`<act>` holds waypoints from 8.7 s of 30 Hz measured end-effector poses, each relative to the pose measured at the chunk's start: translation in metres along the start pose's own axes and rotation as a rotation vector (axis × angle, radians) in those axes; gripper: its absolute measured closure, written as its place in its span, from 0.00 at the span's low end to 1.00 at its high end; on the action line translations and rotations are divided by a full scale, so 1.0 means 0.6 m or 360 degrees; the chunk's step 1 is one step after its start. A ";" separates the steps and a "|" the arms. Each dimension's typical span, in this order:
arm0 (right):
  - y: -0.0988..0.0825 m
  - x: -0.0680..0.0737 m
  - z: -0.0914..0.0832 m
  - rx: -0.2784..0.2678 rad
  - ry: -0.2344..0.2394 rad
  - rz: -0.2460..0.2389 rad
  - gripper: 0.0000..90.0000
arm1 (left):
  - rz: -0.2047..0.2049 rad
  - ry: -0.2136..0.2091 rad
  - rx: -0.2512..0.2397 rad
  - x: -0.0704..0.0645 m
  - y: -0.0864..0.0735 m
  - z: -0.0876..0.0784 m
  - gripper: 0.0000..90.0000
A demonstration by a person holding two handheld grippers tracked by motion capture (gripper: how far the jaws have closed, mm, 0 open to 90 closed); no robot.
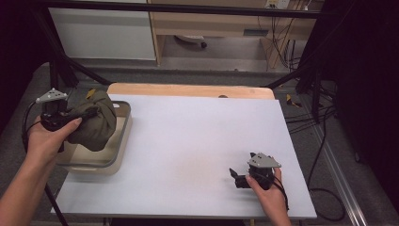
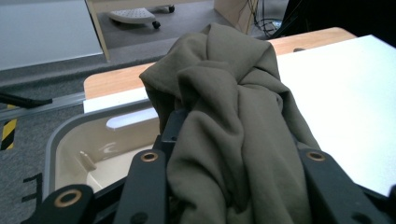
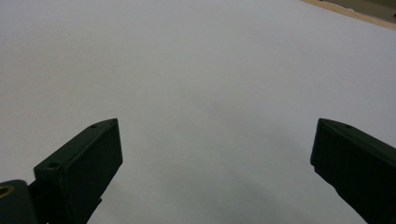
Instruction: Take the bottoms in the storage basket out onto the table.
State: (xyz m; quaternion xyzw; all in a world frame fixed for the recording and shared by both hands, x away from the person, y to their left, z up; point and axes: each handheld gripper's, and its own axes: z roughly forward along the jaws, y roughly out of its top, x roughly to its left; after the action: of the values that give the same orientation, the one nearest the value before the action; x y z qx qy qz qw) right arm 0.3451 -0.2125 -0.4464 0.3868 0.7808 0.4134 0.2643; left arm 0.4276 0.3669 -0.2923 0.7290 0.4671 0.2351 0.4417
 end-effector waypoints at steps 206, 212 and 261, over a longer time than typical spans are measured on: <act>0.008 -0.009 0.000 -0.0075 -0.0018 0.0073 0.03 | 0.0082 -0.0399 0.0012 -0.284 0.062 0.298 0.65; 0.007 -0.011 0.000 -0.0074 -0.0021 0.0073 0.03 | 0.0074 -0.0408 0.0010 -0.290 0.060 0.304 0.65; 0.007 -0.013 -0.004 -0.0074 -0.0017 0.0078 0.03 | 0.0112 -0.0454 0.0066 -0.354 0.028 0.355 0.62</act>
State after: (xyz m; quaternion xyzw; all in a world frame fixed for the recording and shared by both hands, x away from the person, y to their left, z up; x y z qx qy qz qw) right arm 0.3496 -0.2185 -0.4408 0.4018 0.7598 0.4358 0.2672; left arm 0.5001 0.0848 -0.3694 0.7799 0.3784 0.1347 0.4800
